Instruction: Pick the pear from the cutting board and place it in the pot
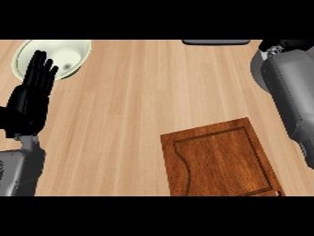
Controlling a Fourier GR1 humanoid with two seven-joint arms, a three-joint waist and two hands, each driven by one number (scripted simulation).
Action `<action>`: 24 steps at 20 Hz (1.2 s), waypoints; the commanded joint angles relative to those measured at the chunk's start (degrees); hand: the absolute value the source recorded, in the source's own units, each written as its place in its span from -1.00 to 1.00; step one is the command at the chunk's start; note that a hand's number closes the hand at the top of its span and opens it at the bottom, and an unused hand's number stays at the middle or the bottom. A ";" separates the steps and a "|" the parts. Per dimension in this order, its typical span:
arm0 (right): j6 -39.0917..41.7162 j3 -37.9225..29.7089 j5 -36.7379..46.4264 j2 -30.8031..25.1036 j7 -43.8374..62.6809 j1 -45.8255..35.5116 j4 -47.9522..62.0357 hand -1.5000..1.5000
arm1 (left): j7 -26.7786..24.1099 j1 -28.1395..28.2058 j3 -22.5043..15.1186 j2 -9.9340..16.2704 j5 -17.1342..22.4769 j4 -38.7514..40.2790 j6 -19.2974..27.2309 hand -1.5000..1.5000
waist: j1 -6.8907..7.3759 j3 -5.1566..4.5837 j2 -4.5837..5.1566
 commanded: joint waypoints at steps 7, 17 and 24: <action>-2.39 -6.94 -7.97 -7.98 -7.24 17.18 -14.79 1.00 | -1.03 4.38 -2.49 -2.50 -2.46 -3.21 1.55 0.00 | -0.32 0.01 -0.08; -14.29 -11.87 -11.74 -9.32 -15.29 24.16 -5.08 1.00 | -0.77 1.61 1.23 0.04 1.99 -1.76 -2.48 0.00 | 0.67 0.02 0.29; -13.99 -22.09 -28.13 -8.63 -25.90 20.23 4.85 -1.00 | 0.77 -1.37 0.27 -0.56 -0.20 -0.08 -0.29 0.00 | 0.97 0.18 0.72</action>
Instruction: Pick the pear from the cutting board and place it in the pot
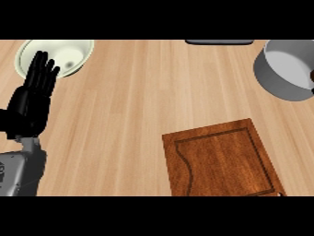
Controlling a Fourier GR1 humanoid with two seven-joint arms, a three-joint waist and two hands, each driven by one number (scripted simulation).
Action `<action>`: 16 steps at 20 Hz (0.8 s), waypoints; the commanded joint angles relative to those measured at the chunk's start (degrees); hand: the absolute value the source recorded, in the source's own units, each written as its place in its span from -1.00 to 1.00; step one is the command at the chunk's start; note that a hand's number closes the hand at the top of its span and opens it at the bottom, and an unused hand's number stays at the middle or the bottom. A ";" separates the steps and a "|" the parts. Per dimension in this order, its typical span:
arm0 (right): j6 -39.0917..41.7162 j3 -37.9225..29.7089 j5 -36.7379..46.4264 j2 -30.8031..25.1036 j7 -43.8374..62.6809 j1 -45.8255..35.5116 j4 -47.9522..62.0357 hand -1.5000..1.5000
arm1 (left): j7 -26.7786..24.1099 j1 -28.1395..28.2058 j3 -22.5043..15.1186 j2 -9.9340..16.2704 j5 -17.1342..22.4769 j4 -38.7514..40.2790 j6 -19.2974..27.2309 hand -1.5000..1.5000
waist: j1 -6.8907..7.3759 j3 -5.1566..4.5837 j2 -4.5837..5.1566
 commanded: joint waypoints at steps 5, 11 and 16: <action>1.75 -7.15 -14.79 -1.97 -19.75 -0.57 7.94 -1.00 | 0.42 0.50 -0.21 0.06 0.64 0.00 -1.21 0.00 | 0.52 0.14 0.20; -6.11 -9.30 -19.41 0.17 -29.52 -2.88 6.42 -1.00 | -0.99 0.65 0.52 -0.27 -0.27 0.07 0.17 0.00 | 0.48 0.14 0.21; -10.11 -14.59 -26.68 0.22 -31.83 -3.89 3.21 -1.00 | -1.10 -2.91 1.34 0.58 -0.24 4.12 -0.24 0.00 | -0.37 0.09 0.12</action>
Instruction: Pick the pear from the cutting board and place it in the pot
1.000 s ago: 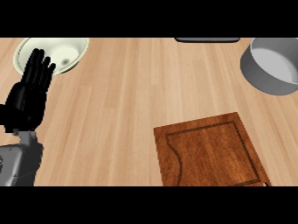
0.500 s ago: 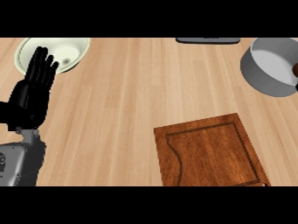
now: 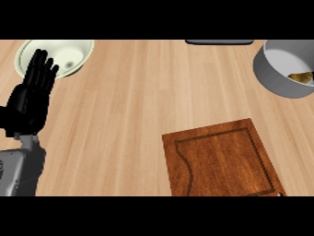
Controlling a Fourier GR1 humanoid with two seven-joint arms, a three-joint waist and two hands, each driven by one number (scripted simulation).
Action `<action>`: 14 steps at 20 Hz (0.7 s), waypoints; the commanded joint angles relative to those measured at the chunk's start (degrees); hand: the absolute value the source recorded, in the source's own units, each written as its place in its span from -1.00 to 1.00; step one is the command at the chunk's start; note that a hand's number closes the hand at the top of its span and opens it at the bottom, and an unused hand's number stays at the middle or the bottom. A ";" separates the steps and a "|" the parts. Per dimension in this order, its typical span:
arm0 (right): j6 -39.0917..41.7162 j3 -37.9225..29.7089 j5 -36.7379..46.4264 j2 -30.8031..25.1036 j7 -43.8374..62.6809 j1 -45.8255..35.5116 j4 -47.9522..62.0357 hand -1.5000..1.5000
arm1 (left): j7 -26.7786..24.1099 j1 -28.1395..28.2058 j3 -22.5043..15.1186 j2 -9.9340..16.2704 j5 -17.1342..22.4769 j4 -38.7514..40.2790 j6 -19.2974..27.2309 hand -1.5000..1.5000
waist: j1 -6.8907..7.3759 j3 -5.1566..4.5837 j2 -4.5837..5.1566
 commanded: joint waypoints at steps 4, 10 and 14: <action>-1.59 -5.51 -10.85 1.71 -3.69 1.71 -8.83 -1.00 | -3.37 -2.99 2.43 1.47 -0.09 6.53 -0.64 0.00 | -1.64 0.00 -0.28; -2.65 -8.59 -19.08 3.26 -11.77 12.64 -20.11 -1.00 | -2.61 1.02 0.36 -0.47 -0.43 1.96 -0.30 0.00 | -1.28 0.00 -0.39; 0.73 -11.41 -25.63 1.63 -13.03 16.99 -25.34 -1.00 | -1.22 -0.78 0.67 -0.35 -0.53 2.07 0.47 0.00 | -1.14 0.02 -0.32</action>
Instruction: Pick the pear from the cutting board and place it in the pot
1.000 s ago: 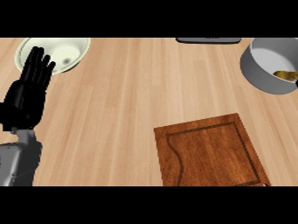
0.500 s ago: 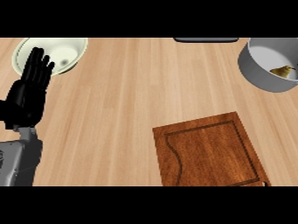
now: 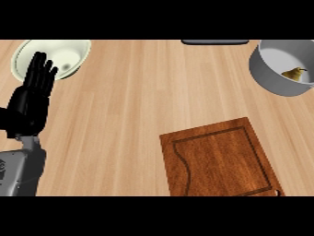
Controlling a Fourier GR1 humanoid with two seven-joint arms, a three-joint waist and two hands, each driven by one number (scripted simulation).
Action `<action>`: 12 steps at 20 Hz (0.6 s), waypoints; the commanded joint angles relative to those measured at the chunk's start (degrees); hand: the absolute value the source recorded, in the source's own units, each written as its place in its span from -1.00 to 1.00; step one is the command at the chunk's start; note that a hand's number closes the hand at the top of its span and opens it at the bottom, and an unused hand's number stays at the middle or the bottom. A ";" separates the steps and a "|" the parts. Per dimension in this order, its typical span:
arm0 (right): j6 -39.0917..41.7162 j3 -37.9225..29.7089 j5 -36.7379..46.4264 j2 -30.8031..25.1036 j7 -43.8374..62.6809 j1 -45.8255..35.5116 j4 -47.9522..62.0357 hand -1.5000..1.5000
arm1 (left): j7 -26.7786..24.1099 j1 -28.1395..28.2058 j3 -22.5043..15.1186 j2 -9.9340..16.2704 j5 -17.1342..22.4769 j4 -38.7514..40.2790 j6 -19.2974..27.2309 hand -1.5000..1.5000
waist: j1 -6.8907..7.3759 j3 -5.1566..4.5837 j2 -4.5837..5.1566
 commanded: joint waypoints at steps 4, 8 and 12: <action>3.76 -2.63 -7.84 -1.08 0.38 10.89 -12.28 -1.00 | 1.29 -1.83 1.75 1.95 1.02 1.11 -1.22 0.00 | 0.14 -0.02 0.06; 5.85 -5.87 -12.73 1.23 -2.04 19.69 -18.75 -1.00 | 0.66 1.31 0.35 0.76 -0.07 -1.39 -0.82 0.00 | -0.01 -0.02 0.03; 8.09 -7.05 -16.63 4.50 -4.75 26.27 -24.21 -1.00 | 2.61 -1.72 0.64 0.50 -0.27 -1.31 0.77 0.00 | 0.08 -0.01 0.07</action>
